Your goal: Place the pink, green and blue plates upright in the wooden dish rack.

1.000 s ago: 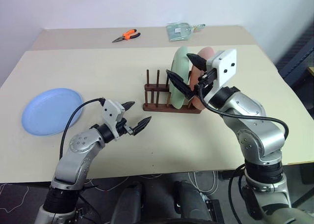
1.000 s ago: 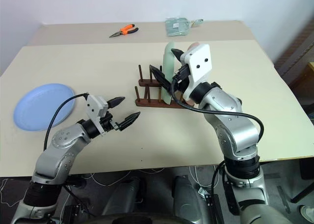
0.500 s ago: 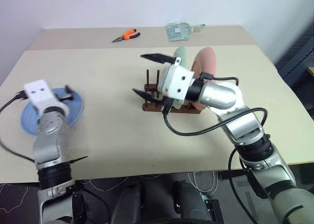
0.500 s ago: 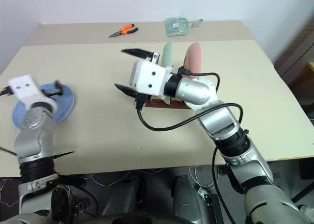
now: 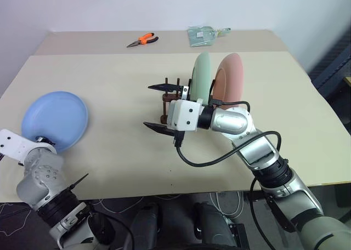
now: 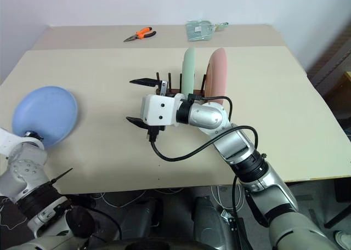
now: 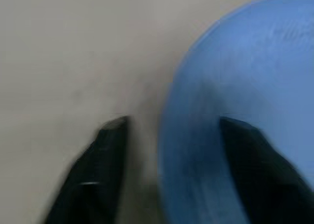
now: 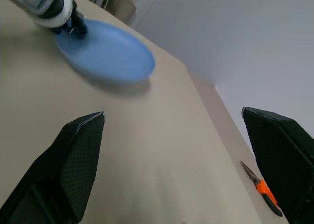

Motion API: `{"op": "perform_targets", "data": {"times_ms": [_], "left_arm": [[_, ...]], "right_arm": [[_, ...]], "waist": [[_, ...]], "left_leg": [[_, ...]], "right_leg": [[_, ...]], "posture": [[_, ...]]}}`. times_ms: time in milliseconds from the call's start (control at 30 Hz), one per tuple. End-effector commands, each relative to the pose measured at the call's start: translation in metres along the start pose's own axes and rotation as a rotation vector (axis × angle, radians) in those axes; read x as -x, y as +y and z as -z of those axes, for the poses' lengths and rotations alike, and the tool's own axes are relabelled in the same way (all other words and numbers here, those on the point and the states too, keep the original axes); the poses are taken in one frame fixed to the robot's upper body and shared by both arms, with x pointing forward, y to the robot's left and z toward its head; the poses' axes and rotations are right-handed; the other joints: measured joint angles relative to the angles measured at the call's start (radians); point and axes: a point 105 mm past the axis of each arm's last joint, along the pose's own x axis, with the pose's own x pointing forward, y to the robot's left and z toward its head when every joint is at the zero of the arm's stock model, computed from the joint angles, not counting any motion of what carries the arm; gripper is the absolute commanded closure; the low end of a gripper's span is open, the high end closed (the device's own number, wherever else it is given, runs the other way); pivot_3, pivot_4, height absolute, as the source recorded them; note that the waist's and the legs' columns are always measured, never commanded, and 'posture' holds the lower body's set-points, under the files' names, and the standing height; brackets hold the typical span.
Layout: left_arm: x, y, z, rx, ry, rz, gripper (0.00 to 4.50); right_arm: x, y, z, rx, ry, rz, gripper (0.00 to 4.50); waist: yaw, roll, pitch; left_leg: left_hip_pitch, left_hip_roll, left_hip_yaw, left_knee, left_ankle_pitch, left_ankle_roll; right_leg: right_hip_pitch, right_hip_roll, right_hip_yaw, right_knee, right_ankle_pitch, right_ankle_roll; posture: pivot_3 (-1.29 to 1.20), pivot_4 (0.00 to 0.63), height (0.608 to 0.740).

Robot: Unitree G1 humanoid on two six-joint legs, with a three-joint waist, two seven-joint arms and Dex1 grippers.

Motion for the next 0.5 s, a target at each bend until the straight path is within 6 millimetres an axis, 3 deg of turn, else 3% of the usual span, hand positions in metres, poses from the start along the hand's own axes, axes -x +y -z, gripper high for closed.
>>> {"op": "perform_targets", "data": {"times_ms": [33, 100, 200, 333, 500], "left_arm": [[0.004, -0.016, -0.006, 0.037, -0.004, 0.085, 3.4], [0.01, -0.039, -0.016, 0.073, -0.044, 0.21, 4.44], [0.032, -0.084, -0.038, 0.02, -0.163, 0.432, 4.44], [0.082, -0.148, -0.057, -0.118, -0.313, 0.735, 4.44], [0.14, -0.2, -0.072, -0.213, -0.443, 0.994, 4.44]], "right_arm": [[0.002, -0.005, -0.004, 0.014, -0.009, 0.027, 0.0], [0.004, -0.005, -0.001, 0.009, 0.009, 0.026, 0.0], [0.006, -0.006, -0.001, 0.042, 0.023, 0.025, 0.0], [0.004, -0.008, -0.004, 0.149, 0.03, 0.026, 0.0], [-0.007, -0.016, -0.003, 0.229, 0.039, 0.049, 0.0]], "waist": [[0.0, 0.0, 0.0], [0.003, 0.0, 0.0], [0.005, -0.001, 0.0], [0.001, -0.001, 0.0], [-0.007, -0.001, 0.0]], "left_leg": [[0.0, 0.0, 0.0, 0.0, 0.0, 0.0], [0.0, 0.0, 0.0, 0.0, 0.0, 0.0], [0.0, 0.0, 0.0, 0.0, 0.0, 0.0], [0.0, -0.001, 0.0, 0.0, 0.0, 0.0], [0.0, 0.0, 0.0, 0.0, 0.0, -0.001]], "right_leg": [[0.0, 0.0, 0.0, 0.0, 0.0, 0.0], [0.0, 0.0, 0.0, 0.0, 0.0, 0.0], [0.001, 0.0, 0.0, 0.0, 0.0, 0.0], [0.001, 0.0, 0.0, -0.001, 0.0, 0.0], [0.0, 0.001, 0.0, 0.0, 0.0, 0.0]], "posture": [[0.0, 0.15, 0.738], [0.0, 0.15, 0.738], [0.0, 0.15, 0.738], [0.0, 0.15, 0.738], [0.0, 0.15, 0.738]]}}
